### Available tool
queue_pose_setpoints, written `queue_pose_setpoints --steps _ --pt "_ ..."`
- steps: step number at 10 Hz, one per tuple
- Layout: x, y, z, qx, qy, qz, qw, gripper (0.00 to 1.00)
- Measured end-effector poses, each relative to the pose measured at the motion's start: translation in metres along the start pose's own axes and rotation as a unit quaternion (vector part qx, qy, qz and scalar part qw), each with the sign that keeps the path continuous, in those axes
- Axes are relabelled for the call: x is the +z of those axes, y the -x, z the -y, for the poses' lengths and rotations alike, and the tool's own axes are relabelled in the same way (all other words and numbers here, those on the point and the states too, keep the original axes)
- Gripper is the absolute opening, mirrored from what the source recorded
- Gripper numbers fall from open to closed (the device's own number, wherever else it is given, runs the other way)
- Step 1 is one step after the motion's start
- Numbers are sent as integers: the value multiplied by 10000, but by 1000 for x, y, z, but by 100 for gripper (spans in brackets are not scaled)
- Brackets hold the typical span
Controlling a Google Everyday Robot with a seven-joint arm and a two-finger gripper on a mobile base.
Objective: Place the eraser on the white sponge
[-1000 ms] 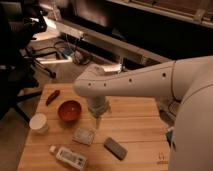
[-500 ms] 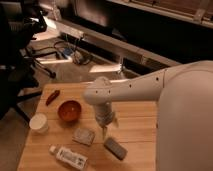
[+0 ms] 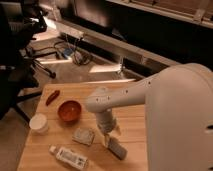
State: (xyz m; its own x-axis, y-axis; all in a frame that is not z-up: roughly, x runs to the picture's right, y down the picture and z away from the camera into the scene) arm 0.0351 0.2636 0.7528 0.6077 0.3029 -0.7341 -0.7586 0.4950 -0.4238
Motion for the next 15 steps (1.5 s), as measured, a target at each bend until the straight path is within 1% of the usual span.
queue_pose_setpoints --steps 3,5,8,9,10,11,13,14,15 --pt "9 3 0 63 -97 18 9999 65" --pt "14 10 -4 82 -145 42 9999 65" --pt "22 18 -9 84 -179 43 9998 65" --pt "26 19 -8 126 -198 23 9997 63" --pt "28 19 -7 165 -209 5 9996 57" --pt "32 19 -5 231 -223 -15 9995 45" --pt "33 21 -4 304 -232 -11 9993 27" --pt "31 24 -4 361 -229 35 9991 17" --pt "23 29 -3 448 -235 133 9986 5"
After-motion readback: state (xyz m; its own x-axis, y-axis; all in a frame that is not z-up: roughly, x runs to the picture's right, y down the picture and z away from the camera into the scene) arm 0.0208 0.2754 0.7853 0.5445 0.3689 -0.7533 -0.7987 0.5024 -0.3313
